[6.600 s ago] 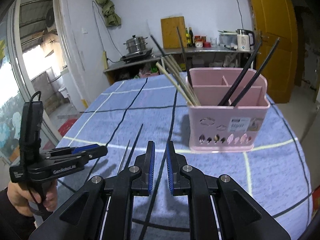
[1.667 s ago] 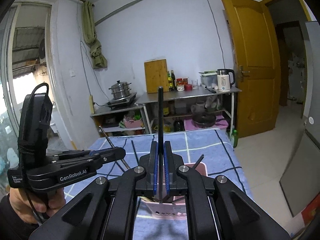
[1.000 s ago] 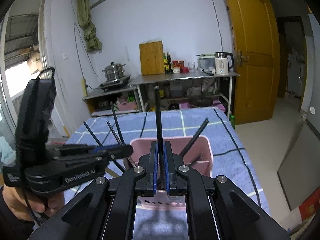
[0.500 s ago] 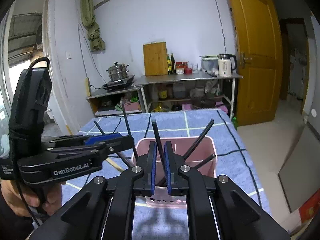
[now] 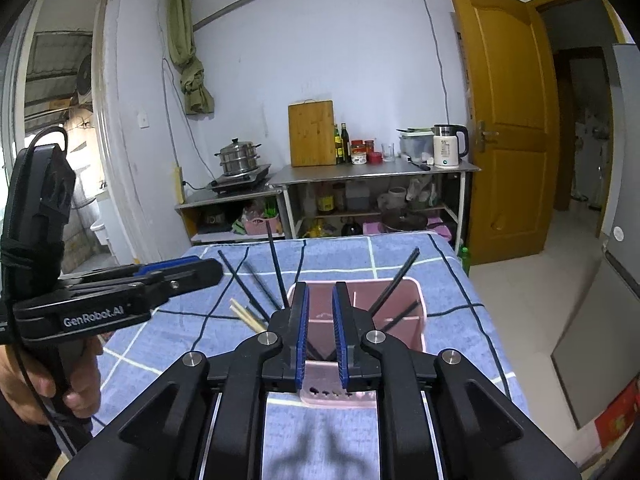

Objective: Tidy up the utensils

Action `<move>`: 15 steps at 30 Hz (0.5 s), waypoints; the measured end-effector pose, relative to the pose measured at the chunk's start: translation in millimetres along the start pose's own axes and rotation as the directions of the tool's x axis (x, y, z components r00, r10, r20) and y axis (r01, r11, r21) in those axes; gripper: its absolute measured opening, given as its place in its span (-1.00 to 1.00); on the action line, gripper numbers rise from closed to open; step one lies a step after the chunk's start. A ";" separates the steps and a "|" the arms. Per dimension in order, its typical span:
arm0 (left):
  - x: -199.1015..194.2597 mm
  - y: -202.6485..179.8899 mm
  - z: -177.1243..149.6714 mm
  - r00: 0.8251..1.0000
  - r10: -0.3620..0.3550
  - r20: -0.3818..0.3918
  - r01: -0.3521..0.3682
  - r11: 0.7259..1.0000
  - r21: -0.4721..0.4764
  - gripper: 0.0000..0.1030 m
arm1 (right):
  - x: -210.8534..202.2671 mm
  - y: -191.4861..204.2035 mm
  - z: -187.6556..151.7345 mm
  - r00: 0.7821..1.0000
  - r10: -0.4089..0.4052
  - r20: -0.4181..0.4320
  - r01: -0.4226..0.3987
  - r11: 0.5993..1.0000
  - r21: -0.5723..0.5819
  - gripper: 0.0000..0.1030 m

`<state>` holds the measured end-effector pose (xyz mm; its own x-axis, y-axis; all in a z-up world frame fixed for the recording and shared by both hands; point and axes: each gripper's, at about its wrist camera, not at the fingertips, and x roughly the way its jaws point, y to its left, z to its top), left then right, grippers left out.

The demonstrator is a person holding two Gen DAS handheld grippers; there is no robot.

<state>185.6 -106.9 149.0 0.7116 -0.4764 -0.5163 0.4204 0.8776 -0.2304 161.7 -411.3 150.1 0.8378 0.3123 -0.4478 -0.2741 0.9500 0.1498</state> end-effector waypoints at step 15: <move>-20.4 -0.4 -67.7 1.000 0.027 0.011 -0.027 1.000 0.012 -0.15 | -16.4 13.3 -54.8 0.998 -0.031 -0.047 0.029 0.999 -0.030 -0.55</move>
<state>132.8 -94.0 103.7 0.7289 -0.4534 -0.5129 0.4078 0.8894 -0.2067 118.4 -403.7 111.2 0.8229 0.2826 -0.4929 -0.2634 0.9584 0.1097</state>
